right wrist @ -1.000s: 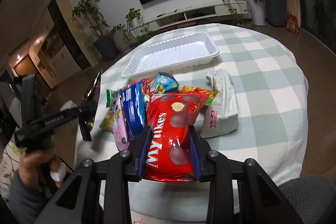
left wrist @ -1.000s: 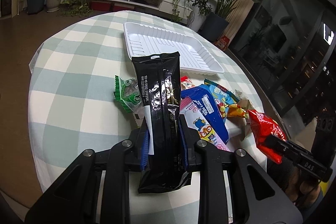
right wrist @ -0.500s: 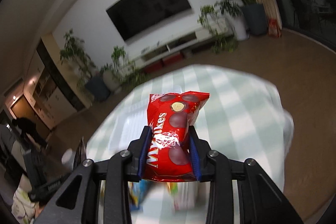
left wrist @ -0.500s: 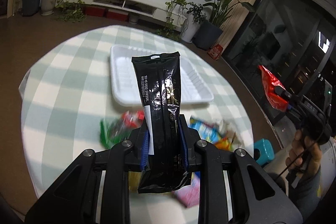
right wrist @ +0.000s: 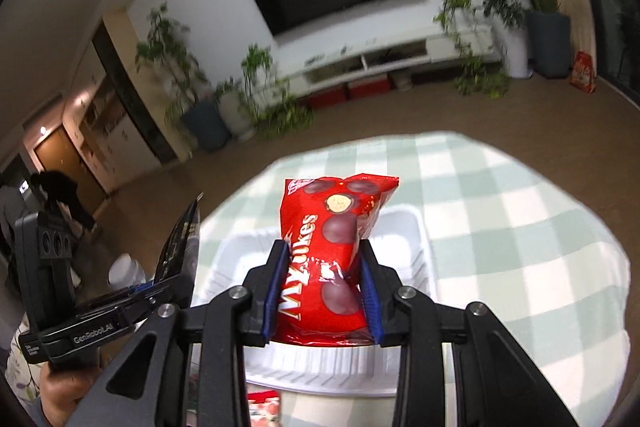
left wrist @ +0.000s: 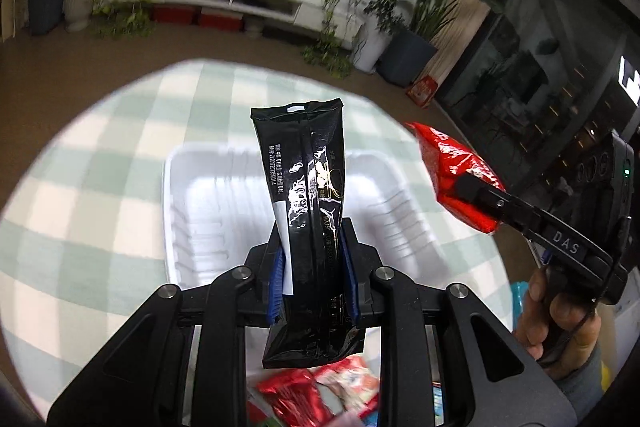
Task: Organize snacks
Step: 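Lower the black bar and red bag into the white tray and open both grippers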
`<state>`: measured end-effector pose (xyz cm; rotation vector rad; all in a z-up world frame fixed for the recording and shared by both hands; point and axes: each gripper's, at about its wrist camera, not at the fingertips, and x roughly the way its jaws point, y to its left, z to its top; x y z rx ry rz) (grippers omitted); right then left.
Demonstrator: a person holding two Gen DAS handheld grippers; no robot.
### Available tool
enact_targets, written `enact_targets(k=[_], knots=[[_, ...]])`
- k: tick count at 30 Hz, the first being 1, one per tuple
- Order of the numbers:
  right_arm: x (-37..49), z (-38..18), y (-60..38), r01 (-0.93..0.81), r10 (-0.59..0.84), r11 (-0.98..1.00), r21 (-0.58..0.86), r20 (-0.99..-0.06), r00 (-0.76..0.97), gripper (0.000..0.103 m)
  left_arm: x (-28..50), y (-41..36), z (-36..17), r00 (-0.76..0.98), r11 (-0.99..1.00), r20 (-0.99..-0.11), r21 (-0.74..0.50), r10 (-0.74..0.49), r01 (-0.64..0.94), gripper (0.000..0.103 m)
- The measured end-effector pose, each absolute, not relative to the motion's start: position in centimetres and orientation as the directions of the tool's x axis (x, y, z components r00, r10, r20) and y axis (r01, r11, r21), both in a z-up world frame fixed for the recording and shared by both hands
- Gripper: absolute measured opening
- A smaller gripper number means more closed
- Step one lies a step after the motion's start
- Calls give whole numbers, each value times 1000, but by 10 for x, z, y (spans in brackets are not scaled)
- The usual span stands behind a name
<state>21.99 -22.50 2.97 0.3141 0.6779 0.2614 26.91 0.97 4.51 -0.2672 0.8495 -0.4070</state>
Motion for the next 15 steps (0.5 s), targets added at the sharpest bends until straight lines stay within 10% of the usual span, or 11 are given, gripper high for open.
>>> enact_targets(k=[15], knots=[[250,-36,-218,-82,308,941,328,-733,607,37,291,15,-14,541,935,-762,-290,-355,206,22]])
